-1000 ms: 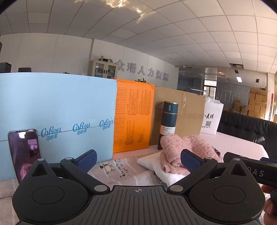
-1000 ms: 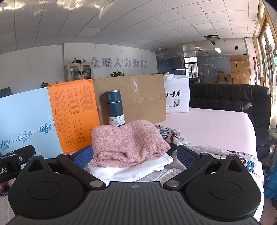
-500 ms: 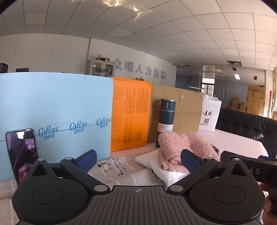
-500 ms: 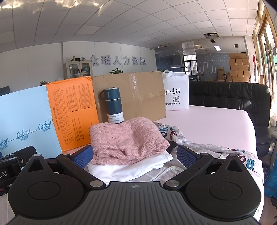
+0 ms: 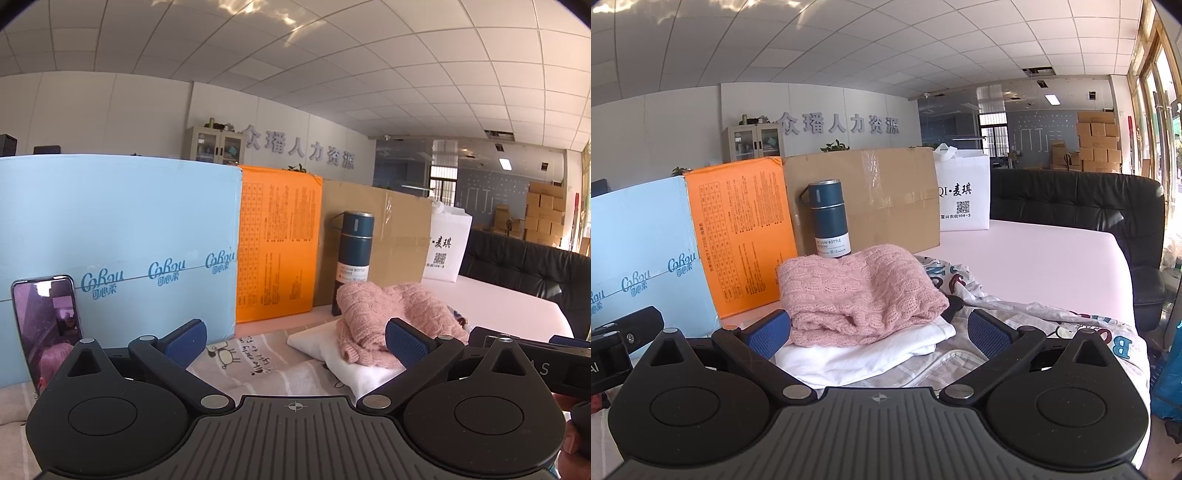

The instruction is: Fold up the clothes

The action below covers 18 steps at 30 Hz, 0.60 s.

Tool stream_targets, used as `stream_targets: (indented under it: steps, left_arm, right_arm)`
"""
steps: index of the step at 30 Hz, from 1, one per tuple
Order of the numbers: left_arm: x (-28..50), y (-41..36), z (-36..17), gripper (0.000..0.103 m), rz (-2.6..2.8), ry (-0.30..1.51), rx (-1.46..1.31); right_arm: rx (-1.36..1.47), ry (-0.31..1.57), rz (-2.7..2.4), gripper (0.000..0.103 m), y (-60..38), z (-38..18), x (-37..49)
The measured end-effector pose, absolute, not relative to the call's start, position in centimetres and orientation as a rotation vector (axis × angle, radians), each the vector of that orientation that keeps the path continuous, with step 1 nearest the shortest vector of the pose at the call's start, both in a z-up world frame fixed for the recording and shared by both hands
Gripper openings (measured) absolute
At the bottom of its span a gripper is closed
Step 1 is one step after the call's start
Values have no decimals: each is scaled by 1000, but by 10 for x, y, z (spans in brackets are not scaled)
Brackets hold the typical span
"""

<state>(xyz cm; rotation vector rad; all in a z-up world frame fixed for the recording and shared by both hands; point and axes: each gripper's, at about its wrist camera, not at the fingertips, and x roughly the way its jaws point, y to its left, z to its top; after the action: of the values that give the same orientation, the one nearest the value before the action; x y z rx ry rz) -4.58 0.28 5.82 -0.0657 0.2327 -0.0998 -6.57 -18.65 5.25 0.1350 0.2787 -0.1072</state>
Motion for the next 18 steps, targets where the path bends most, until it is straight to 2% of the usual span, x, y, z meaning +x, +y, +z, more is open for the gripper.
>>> stream_targets:
  steps: [18]
  left_arm:
    - [-48,3,59,103,-102,233,-62]
  right_arm:
    - [133,291,-105,103,-186,52,-64]
